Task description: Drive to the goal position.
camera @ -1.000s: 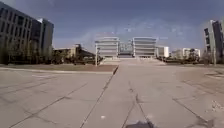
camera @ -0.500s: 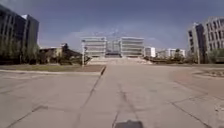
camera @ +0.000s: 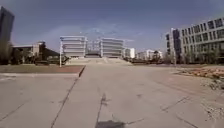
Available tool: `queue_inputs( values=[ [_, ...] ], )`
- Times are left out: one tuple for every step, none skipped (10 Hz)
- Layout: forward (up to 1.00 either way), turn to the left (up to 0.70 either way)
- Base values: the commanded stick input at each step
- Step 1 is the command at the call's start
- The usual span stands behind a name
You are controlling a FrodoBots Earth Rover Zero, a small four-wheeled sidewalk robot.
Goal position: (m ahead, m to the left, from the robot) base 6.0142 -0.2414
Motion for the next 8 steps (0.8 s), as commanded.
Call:
queue_inputs(
  values=[
    [0.70, 0.01],
    [0.70, 0.01],
    [0.70, 0.01],
    [0.70, 0.01],
    [0.70, 0.01],
    [0.70, 0.01],
    [0.70, 0.01],
    [0.70, 0.01]
  ],
)
